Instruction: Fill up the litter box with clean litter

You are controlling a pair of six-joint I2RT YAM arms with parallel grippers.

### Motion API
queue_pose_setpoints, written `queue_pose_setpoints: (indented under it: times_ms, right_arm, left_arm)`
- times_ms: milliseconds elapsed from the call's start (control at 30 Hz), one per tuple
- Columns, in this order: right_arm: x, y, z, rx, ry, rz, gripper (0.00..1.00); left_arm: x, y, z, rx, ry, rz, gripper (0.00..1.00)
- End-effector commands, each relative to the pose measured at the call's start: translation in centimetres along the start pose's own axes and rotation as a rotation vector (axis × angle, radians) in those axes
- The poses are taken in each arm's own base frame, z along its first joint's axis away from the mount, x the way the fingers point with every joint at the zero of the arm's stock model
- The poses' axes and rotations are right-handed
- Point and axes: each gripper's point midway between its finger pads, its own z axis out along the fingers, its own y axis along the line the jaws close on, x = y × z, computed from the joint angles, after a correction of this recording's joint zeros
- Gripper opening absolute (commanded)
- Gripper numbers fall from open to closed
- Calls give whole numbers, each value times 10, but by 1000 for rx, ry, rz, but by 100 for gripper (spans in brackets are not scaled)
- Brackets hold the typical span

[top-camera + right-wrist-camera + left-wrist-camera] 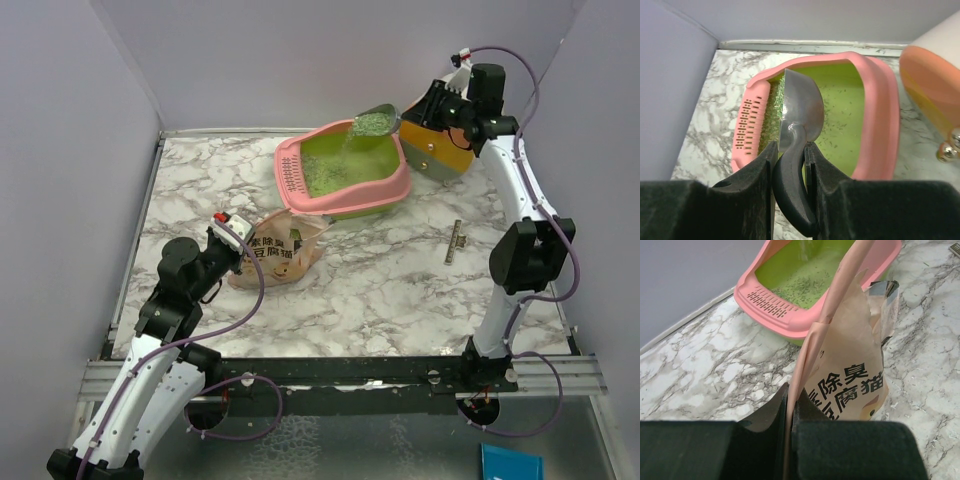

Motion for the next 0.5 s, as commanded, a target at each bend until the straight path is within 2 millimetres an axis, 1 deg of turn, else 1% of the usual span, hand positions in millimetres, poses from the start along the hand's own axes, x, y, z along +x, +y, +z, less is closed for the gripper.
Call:
queue_pose_setpoints:
  times_ms: [0, 267, 467]
  right_arm:
    - [-54, 23, -48, 74, -157, -147, 1]
    - [-72, 37, -84, 132, -205, -243, 1]
    - [-77, 43, -98, 147, -221, -293, 1]
  left_arm:
    - [-57, 2, -8, 11, -175, 9, 0]
    - [-54, 0, -6, 19, -169, 7, 0]
    - [-57, 0, -6, 25, -169, 21, 0]
